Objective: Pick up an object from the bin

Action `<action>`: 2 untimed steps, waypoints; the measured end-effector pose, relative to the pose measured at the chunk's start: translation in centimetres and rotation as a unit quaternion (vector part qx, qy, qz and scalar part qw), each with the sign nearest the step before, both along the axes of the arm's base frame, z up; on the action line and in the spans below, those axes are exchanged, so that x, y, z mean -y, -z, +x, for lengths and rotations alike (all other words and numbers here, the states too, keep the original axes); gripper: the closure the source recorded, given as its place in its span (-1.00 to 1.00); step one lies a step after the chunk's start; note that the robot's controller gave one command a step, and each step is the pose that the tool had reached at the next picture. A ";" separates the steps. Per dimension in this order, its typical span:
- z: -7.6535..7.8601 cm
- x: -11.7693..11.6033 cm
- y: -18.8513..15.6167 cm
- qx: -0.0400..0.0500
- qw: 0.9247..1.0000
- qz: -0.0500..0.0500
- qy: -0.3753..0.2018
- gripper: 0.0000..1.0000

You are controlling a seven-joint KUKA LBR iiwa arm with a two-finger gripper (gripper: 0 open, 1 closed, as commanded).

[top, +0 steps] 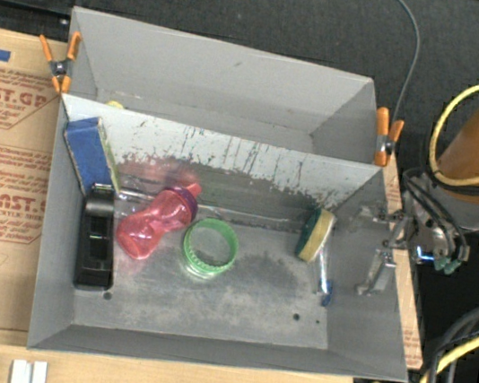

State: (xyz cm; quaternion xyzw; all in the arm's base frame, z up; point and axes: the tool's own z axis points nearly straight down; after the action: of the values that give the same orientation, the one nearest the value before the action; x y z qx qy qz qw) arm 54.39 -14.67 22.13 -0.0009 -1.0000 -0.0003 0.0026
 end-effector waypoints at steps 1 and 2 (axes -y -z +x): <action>0.2 -0.1 -0.4 0.004 1.000 -0.001 -0.002 -1.00; 2.7 0.4 9.6 0.005 0.988 -0.001 -0.154 -1.00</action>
Offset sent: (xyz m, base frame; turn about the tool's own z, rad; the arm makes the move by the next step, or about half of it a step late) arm 0.0384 -0.0071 -0.1513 -0.4713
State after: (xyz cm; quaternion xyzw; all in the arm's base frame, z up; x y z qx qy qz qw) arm 57.07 -15.03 12.49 0.1534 -0.9882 0.0007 -0.0022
